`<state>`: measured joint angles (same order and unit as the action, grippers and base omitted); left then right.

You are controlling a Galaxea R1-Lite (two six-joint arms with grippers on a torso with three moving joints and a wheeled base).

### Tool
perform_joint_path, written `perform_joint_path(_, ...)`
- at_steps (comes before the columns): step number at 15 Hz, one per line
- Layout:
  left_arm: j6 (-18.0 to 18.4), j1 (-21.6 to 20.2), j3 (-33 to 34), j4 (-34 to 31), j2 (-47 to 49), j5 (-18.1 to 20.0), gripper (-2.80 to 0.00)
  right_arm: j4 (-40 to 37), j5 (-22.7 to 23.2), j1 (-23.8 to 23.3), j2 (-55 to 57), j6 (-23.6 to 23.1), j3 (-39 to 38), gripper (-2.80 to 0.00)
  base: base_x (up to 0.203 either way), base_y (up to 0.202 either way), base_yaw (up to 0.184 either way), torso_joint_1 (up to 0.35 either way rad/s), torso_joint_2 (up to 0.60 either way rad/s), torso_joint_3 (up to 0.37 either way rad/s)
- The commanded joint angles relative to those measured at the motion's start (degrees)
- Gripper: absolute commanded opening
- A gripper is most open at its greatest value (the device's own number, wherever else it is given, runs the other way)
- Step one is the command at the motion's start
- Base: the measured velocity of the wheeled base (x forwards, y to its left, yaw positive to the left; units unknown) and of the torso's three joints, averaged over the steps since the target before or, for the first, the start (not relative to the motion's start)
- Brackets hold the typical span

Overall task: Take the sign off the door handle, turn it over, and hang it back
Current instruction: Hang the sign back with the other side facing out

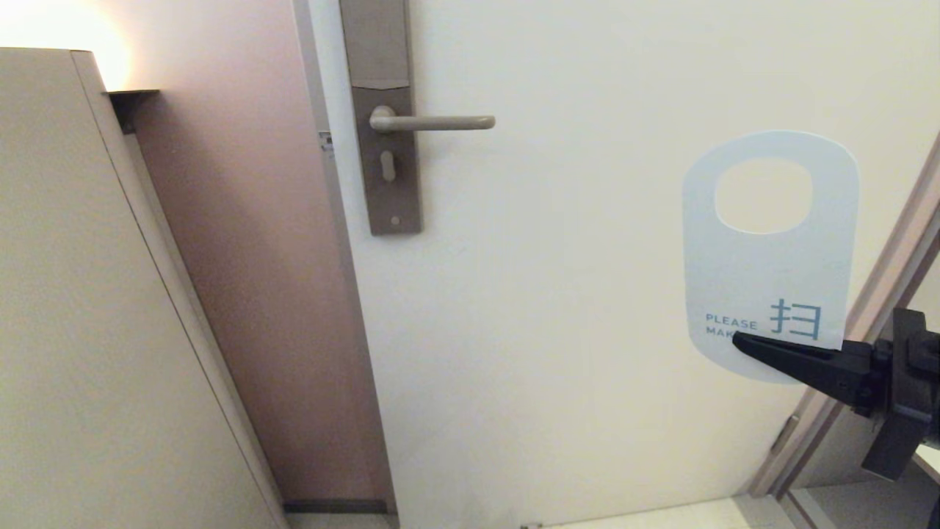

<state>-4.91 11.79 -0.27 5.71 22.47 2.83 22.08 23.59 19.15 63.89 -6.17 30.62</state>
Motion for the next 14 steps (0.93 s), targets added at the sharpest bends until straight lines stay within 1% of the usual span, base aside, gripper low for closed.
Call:
perform_joint_path(1, 1.52, -0.03, 0.09, 0.02, -3.45, -3.43, -2.80, 0.25, 0.14, 0.01, 0.01, -0.07, -0.12, -2.80, 0.000, 0.000, 0.000, 0.000, 0.00, 0.000)
perform_joint_path(2, 3.08, -0.08, 0.09, 0.02, -4.58, -4.66, -2.80, 0.25, 0.14, 0.01, 0.01, -0.07, -0.12, -2.80, 0.000, 0.000, 0.000, 0.000, 0.00, 0.000)
perform_joint_path(3, 4.81, -0.09, 0.09, 0.01, -6.18, -4.95, -2.80, 0.25, 0.14, 0.01, 0.11, -0.07, -0.21, -2.80, 0.000, 0.000, 0.000, 0.000, 0.00, 0.000)
perform_joint_path(4, 7.63, -0.10, 0.09, 0.01, -6.47, -5.20, -2.80, 0.25, 0.14, 0.01, 0.18, -0.42, -0.21, -2.80, 0.000, 0.000, 0.000, 0.000, 0.00, 0.000)
perform_joint_path(5, 9.11, -0.10, 0.09, 0.00, -6.47, -5.21, -2.80, 0.25, 0.14, 0.01, 0.26, -0.68, -0.21, -2.80, 0.000, 0.000, 0.000, 0.000, 0.00, 0.000)
perform_joint_path(6, 8.60, -0.10, 0.09, -0.08, -6.47, -5.03, -2.80, 0.25, 0.14, 0.01, 0.36, -0.78, -0.21, -2.80, 0.000, 0.000, 0.000, 0.000, 0.00, 0.000)
perform_joint_path(8, 6.45, -0.10, 0.09, -0.17, -6.47, -4.37, -2.80, 0.25, 0.14, 0.01, 0.45, -0.78, -0.21, -2.80, 0.000, 0.000, 0.000, 0.000, 0.00, 0.000)
perform_joint_path(11, 4.79, -0.10, 0.09, -0.17, -6.47, -4.44, -2.80, 0.25, 0.14, 0.01, 0.71, -0.78, -0.21, -2.80, 0.000, 0.000, 0.000, 0.000, 0.00, 0.000)
perform_joint_path(12, 4.46, -0.10, 0.09, -0.17, -6.47, -4.50, -2.80, 0.25, 0.14, 0.01, 0.71, -0.78, -0.21, -2.80, 0.000, 0.000, 0.000, 0.000, 0.00, 0.000)
perform_joint_path(14, 5.97, -0.10, 0.09, -0.26, -6.47, -3.97, -2.80, 0.25, 0.14, 0.01, 0.71, -0.78, -0.02, -2.80, 0.000, 0.000, 0.000, 0.000, 0.00, 0.000)
